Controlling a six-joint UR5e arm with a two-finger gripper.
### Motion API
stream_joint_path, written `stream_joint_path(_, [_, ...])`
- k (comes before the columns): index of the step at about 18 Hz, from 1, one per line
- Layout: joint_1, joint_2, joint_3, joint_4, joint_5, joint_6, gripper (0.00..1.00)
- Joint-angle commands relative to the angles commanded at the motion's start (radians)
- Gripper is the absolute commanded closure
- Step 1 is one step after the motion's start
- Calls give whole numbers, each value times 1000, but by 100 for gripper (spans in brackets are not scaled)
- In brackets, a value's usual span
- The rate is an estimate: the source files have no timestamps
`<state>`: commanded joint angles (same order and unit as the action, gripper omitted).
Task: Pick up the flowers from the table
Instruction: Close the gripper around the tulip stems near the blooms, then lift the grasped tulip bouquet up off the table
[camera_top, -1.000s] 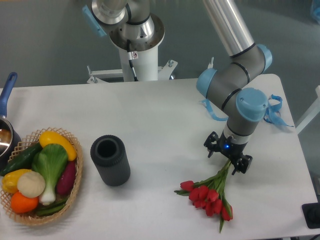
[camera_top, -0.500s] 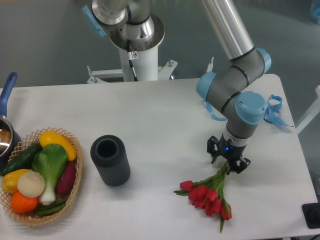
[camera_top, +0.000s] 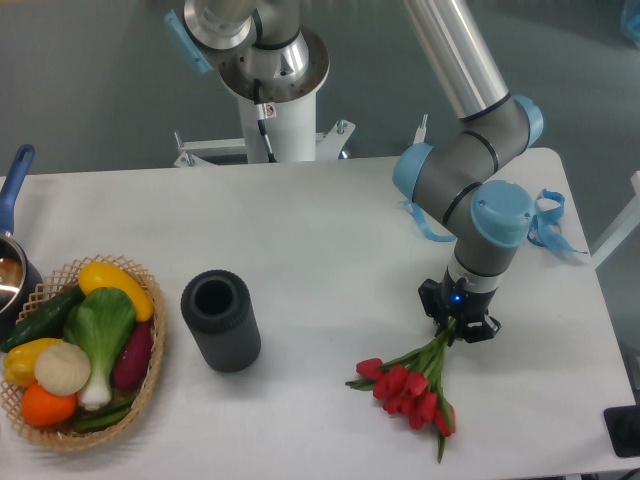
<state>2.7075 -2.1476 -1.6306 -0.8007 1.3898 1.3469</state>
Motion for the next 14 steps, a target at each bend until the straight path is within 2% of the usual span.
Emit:
stream_joint_path(5, [2, 41, 2, 0, -11, -14, 87])
stream_joint_path(8, [-2, 95, -3, 0, -38, -34, 87])
stream_joint_path(12, [-3, 204, -11, 0, -236, -181, 87])
stream_joint_path(14, [-3, 250, -11, 0, -323, -206, 86])
